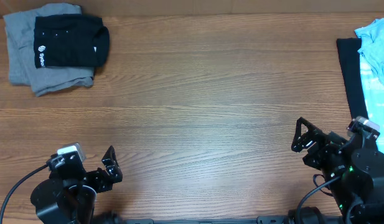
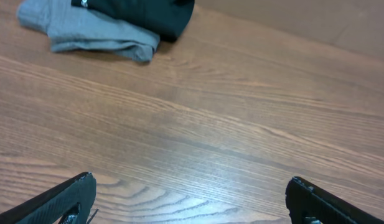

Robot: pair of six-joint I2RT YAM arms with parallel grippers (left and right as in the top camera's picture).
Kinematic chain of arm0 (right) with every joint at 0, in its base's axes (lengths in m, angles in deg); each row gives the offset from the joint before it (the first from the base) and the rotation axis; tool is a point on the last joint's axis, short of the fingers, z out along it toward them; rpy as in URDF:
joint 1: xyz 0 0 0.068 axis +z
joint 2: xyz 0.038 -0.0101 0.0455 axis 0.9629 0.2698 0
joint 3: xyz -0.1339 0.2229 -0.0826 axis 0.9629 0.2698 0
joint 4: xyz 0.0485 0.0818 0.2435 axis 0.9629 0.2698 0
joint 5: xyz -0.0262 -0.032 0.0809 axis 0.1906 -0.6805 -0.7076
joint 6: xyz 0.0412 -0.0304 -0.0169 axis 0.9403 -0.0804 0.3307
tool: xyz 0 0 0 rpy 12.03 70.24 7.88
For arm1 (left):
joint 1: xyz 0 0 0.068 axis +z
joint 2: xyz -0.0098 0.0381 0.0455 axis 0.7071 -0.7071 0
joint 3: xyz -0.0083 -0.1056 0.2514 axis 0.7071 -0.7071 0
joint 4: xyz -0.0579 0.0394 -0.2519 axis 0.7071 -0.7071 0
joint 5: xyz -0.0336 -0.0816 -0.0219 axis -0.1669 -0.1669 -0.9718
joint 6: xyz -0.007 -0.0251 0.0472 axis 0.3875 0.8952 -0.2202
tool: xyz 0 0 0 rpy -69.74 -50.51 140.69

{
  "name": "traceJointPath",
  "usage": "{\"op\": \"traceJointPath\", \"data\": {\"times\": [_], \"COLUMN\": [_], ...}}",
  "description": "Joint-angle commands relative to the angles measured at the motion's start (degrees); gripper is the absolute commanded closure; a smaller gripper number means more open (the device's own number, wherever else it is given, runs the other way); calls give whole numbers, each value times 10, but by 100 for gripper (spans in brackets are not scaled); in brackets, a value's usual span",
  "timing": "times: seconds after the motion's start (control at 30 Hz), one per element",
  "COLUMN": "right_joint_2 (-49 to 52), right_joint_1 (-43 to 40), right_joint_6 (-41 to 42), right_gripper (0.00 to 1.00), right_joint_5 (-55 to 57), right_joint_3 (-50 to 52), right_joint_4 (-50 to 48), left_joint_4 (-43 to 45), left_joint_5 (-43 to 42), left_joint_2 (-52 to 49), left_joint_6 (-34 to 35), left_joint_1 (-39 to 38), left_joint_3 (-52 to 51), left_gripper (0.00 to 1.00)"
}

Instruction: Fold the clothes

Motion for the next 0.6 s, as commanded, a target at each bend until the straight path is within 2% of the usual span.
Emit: {"op": "traceJointPath", "data": {"times": [0.0,0.57], "right_joint_2": [0,0], "right_joint_1": [0,0], "right_joint_6": [3,3], "right_gripper": [0,0], "right_joint_5": [10,10], "right_joint_3": [2,2], "right_joint_4": [14,38], "left_joint_4": [-4,-85], "left_joint_5": [6,6], "left_joint_2": [4,4], "left_joint_6": [5,5], "left_joint_1": [-4,-4], "left_joint_3": [-4,-4], "left_gripper": [0,0]}}
